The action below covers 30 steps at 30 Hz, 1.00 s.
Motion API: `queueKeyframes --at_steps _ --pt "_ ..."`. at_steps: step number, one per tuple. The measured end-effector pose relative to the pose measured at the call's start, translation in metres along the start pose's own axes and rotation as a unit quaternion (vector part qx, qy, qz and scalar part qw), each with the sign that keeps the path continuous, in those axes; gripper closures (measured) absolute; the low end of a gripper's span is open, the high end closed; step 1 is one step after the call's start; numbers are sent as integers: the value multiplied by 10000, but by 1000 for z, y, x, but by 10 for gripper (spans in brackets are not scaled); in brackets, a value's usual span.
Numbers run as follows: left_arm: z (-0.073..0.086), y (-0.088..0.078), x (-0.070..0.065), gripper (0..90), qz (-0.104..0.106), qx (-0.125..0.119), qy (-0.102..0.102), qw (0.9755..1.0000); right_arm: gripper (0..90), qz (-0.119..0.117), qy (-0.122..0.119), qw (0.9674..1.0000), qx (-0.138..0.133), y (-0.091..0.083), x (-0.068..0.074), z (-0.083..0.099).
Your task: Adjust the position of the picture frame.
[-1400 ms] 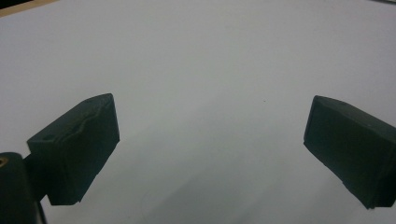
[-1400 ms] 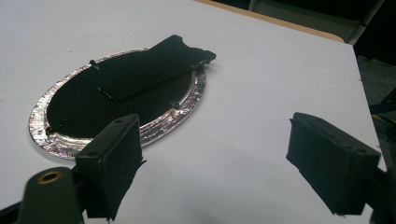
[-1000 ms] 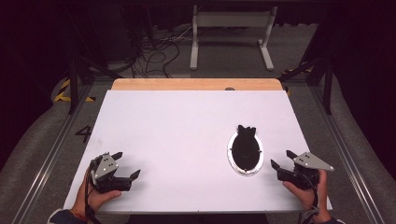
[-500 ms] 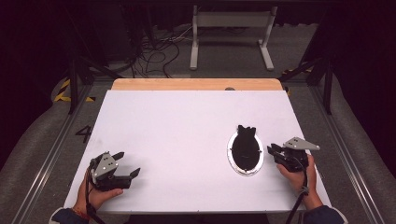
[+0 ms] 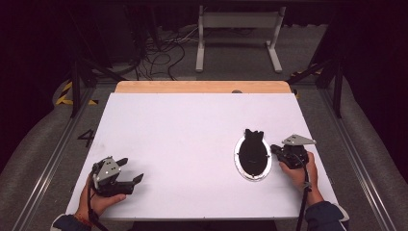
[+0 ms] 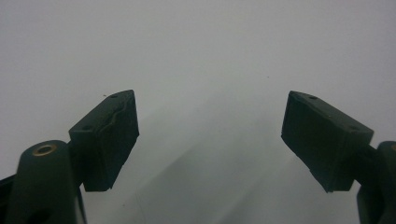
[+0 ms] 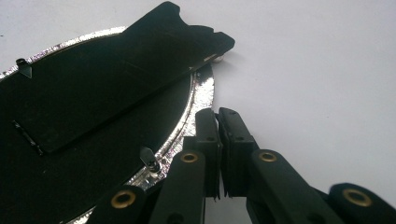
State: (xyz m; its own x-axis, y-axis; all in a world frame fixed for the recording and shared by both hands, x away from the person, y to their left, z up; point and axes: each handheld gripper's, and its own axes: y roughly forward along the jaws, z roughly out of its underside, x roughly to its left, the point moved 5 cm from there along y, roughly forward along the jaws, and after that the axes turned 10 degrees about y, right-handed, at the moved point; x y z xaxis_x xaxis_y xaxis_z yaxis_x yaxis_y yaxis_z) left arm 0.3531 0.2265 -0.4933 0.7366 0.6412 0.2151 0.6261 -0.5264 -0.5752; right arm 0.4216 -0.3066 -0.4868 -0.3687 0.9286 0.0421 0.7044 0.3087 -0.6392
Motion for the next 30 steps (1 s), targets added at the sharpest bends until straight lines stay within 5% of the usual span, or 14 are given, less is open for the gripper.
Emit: queueKeyframes --at_steps 30 --pt "0 1 0 182 20 7 3 10000 900 -107 98 9998 160 3 1 -1"
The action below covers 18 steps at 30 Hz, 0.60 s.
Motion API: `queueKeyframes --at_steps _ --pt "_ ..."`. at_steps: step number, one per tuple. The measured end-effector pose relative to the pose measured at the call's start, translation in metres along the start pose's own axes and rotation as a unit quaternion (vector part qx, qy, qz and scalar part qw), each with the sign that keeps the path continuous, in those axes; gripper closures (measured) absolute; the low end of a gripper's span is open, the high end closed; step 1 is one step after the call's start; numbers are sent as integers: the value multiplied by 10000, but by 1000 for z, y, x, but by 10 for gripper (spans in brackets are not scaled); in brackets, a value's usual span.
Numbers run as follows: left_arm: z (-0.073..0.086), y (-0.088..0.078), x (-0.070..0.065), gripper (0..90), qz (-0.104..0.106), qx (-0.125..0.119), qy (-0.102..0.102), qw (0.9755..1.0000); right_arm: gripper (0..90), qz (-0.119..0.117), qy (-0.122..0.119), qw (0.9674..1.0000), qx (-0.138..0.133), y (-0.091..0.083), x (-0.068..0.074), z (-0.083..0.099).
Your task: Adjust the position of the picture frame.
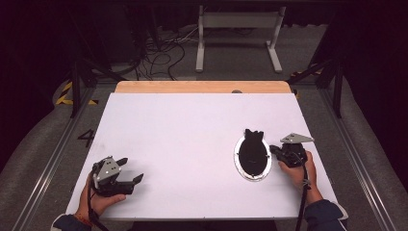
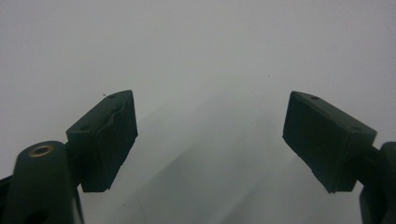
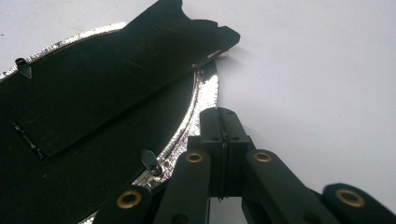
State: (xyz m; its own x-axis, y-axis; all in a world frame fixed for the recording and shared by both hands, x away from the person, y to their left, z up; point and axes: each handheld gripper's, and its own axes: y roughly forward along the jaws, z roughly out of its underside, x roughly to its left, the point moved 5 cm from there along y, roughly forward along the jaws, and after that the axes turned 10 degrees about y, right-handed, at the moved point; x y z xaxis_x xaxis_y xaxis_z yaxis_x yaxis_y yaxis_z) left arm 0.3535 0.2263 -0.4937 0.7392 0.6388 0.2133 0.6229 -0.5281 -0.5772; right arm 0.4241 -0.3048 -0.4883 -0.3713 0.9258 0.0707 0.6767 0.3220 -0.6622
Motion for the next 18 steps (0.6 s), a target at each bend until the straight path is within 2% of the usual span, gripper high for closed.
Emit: queueKeyframes --at_steps 18 --pt "1 1 -1 186 -47 87 79 9999 900 -32 -100 9999 33 0 6 1"
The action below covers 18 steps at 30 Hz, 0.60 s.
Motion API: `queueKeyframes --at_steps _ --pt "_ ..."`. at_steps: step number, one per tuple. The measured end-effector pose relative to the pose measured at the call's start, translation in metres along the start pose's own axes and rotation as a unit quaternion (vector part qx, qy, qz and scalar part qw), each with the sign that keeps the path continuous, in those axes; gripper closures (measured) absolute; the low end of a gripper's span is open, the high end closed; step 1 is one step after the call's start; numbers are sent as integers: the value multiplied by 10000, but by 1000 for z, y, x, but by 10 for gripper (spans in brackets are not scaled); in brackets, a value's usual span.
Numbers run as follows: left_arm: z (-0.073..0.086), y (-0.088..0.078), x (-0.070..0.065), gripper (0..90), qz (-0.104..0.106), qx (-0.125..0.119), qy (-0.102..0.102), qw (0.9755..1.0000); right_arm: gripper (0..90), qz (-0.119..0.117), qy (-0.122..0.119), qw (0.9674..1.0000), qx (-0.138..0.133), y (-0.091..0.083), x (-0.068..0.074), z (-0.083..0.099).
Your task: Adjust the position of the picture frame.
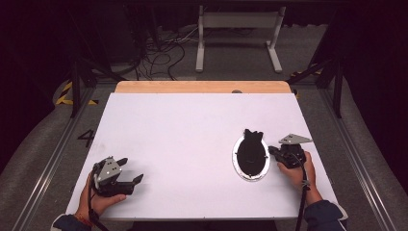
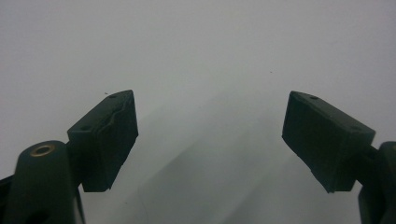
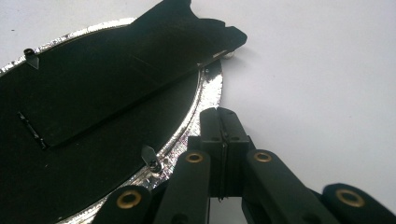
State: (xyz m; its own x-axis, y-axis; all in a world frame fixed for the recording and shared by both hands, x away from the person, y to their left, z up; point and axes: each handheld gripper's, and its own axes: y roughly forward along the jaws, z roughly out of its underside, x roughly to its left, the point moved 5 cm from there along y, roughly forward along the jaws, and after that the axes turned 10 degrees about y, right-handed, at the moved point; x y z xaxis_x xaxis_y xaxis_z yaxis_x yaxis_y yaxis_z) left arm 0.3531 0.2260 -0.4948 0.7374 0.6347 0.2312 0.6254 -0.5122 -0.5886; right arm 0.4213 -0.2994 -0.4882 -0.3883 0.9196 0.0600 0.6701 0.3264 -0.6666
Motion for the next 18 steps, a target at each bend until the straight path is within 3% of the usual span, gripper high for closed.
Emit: queueKeyframes --at_steps 18 --pt "1 1 0 186 25 37 -5 10000 900 -15 -77 10000 9 1 3 0"
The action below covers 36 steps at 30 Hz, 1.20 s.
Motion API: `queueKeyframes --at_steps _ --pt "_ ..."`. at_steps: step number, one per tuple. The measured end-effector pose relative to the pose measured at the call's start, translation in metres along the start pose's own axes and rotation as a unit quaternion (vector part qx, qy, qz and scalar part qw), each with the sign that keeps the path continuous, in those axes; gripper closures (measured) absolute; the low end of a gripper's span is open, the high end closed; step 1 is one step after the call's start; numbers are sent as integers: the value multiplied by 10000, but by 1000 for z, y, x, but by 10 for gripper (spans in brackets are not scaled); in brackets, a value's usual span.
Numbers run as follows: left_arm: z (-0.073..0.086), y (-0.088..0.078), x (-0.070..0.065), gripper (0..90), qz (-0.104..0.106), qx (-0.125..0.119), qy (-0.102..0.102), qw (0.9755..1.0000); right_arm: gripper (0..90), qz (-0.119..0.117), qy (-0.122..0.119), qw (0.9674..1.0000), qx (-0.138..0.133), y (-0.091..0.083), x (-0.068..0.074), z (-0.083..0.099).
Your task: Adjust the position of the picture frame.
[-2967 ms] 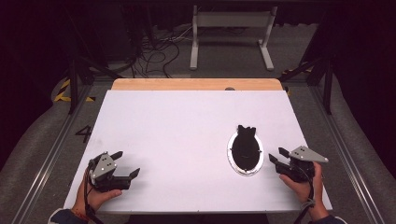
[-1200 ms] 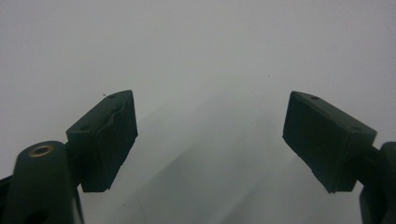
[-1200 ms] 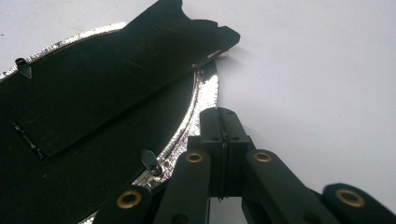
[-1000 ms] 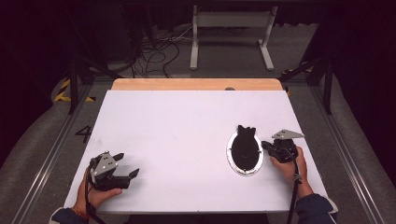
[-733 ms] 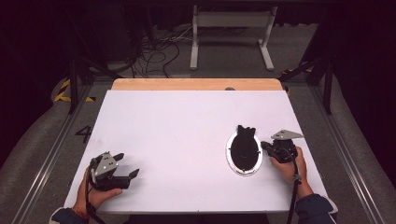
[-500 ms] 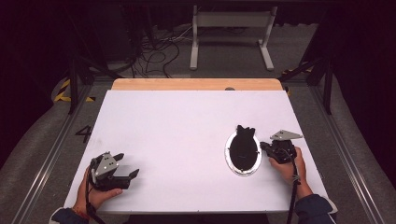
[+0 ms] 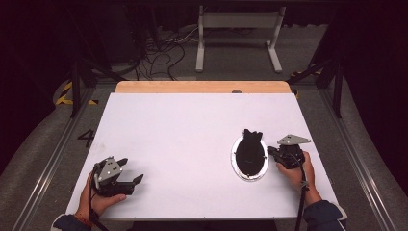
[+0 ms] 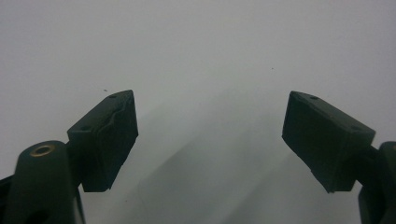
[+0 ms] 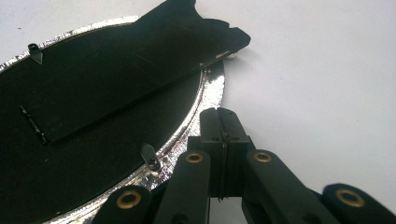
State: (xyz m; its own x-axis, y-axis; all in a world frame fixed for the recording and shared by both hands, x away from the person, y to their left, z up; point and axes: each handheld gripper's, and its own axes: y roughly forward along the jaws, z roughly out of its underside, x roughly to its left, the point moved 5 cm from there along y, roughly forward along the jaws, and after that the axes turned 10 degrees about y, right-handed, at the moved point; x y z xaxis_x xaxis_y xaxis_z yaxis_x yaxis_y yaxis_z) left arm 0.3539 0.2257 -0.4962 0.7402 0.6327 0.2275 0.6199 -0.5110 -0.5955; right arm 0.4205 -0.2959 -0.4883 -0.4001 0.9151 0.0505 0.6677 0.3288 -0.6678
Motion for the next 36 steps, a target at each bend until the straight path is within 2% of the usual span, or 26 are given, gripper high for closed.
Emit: queueKeyframes --at_steps 9,24,36 --pt "0 2 -1 186 35 22 -37 10000 900 -56 11 10000 19 4 -1 -4" --pt "0 2 -1 186 62 30 12 10000 900 -39 -43 10000 12 6 1 -6" --pt "-1 2 -2 186 100 11 10 9999 900 -338 -189 9992 119 4 13 -4"
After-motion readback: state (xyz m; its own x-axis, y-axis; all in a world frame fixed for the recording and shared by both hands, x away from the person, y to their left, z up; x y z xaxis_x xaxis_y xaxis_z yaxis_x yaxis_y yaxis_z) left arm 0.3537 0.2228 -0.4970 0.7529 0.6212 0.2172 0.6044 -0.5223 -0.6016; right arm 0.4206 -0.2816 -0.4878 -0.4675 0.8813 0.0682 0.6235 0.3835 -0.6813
